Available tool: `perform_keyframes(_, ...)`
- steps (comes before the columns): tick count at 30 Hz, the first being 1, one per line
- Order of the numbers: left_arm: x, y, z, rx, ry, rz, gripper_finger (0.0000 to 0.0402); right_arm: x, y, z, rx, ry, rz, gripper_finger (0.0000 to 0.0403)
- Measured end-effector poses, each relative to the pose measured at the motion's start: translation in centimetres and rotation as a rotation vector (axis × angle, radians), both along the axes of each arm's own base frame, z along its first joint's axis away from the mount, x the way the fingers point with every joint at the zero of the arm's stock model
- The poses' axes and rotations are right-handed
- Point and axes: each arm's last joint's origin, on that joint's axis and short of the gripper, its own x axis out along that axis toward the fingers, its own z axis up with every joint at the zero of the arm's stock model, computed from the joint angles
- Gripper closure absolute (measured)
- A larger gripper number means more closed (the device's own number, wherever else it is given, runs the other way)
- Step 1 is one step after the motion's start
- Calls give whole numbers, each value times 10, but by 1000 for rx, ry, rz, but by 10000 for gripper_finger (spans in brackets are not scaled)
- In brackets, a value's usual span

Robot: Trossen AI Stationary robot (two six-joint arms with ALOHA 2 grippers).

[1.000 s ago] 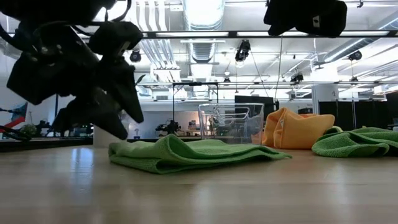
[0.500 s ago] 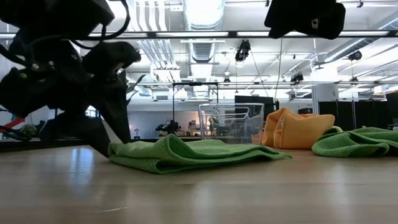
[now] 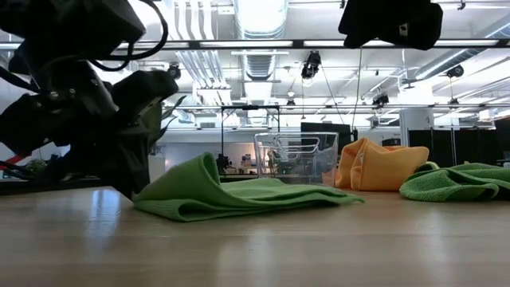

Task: Fold microfiber towels
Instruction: Fold the top green towel

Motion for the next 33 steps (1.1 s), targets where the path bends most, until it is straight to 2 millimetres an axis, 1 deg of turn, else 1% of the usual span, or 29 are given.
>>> perform_keyframes(4, -3, -1, 5, -21, -11, 50, 396, 1, 0, 1, 17, -11, -15, 335)
perform_keyframes(9, -1, -5, 16, -114, -57, 124, 400, 2, 0, 0, 14, -53, -78, 335)
perform_keyframes(12, 0, -10, 21, -208, -56, 186, 400, 6, 0, -1, -3, -83, -96, 335)
perform_keyframes(15, 3, -17, 28, -308, -49, 254, 400, 13, 4, -8, 0, -110, -101, 335)
perform_keyframes(19, 7, -23, 35, -430, -59, 368, 401, 24, 14, -24, -6, -131, -70, 335)
perform_keyframes(24, 13, -27, 44, -593, -66, 522, 401, 31, 35, -50, -33, -140, 7, 325)
perform_keyframes(28, 17, -30, 52, -661, -75, 567, 401, 30, 51, -68, -54, -129, 60, 295)
perform_keyframes(33, 16, -30, 50, -678, -57, 580, 401, 26, 70, -96, -91, -81, 105, 239)
